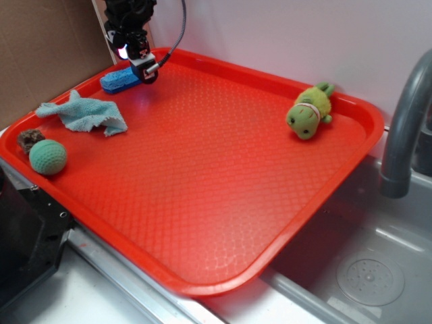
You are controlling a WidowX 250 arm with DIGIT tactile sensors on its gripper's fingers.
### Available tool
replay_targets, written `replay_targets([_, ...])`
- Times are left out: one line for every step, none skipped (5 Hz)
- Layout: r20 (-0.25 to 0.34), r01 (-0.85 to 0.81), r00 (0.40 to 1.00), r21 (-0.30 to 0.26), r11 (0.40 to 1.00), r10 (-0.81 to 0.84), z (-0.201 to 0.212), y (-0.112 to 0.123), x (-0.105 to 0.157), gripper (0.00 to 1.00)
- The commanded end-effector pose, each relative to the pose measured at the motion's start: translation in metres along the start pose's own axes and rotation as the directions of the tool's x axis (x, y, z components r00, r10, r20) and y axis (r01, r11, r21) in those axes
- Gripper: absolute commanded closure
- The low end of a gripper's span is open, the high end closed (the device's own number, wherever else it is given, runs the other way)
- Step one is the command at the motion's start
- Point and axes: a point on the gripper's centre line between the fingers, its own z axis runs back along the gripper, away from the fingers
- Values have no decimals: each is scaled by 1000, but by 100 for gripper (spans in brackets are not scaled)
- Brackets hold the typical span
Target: Grab the blue sponge.
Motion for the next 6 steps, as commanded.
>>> replay_targets([-50, 15, 999, -9, 1000, -16, -15, 4, 7, 0])
replay_targets([-83, 52, 995, -29, 998, -54, -24, -12, 6, 2])
replay_targets([-34, 80, 996, -44, 996, -82, -15, -29, 11, 100])
replay_targets([-34, 95, 995, -48, 994, -96, -14, -40, 15, 100])
replay_targets([-15, 125, 992, -57, 991, -126, -6, -51, 18, 100])
replay_targets([25, 117, 993, -74, 990, -115, 41, -76, 19, 100])
